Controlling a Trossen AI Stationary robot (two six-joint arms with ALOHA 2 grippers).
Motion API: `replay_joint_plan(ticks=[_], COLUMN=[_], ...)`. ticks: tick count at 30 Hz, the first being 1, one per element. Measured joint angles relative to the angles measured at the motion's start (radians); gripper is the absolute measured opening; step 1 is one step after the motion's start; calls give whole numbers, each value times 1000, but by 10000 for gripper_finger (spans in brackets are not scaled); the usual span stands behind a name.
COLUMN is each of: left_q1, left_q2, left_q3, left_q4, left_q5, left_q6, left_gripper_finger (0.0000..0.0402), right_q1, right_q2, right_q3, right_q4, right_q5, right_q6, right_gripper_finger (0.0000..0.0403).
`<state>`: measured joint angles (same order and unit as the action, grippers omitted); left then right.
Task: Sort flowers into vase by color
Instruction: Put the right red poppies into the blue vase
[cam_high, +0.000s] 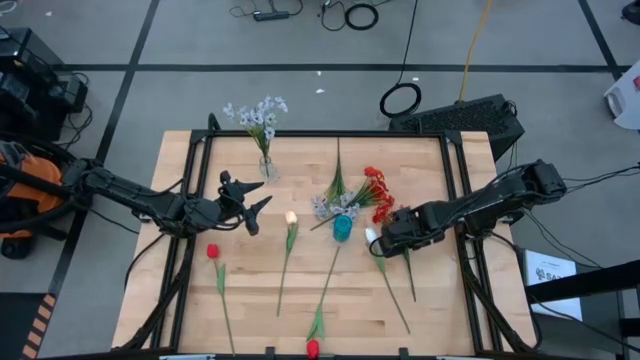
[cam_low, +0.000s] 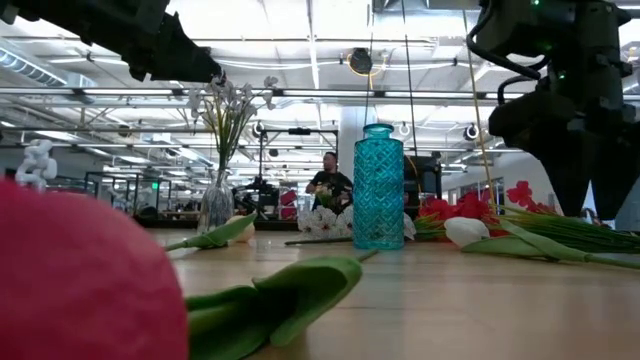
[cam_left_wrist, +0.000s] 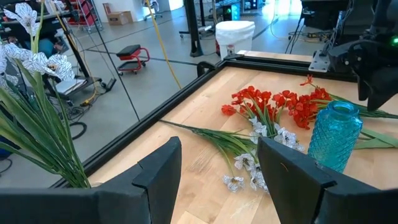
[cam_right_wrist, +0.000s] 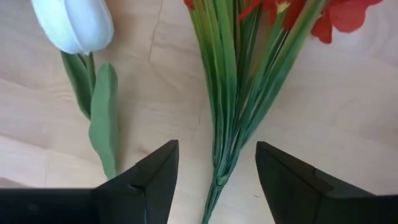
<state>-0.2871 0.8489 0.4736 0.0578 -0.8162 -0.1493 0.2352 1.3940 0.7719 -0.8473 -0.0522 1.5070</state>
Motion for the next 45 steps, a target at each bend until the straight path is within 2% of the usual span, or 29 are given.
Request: replay_joint_plan(ticks=[13,16,20,22,23,27,31,34,36,38,42,45], left_q1=[0,0,0,0,0,0,0,0,0,0,0,0], left_q2=[0,0,0,0,0,0,0,0,0,0,0,0], left_q3=[0,0,0,0,0,0,0,0,0,0,0,0], left_q4=[1,1,1,1,1,3,3,4,4,4,8,11], left_q5=[0,0,0,0,0,0,0,0,0,0,0,0], left_q6=[0,0,0,0,0,0,0,0,0,0,-1,-1], left_gripper_finger=[217,217,217,217,217,217,217,217,217,217,217,217], right_q1=[9,9,9,16,21,48,88,108,103,80,28,3], right_q2=[195,230,238,210,187,34,-159,-284,-330,-353,-345,-321], right_q3=[5,7,9,4,2,-6,-5,-1,0,-1,-1,-1], right_q4=[48,69,86,85,82,16,18,173,272,360,565,745], right_q5=[-3,-3,-2,16,33,182,412,676,766,749,818,806], right_q6=[-26,-55,-64,-69,-68,11,17,-164,-385,-636,-750,-984], right_gripper_finger=[197,166,80,30,17,19,11,8,9,11,12,11])
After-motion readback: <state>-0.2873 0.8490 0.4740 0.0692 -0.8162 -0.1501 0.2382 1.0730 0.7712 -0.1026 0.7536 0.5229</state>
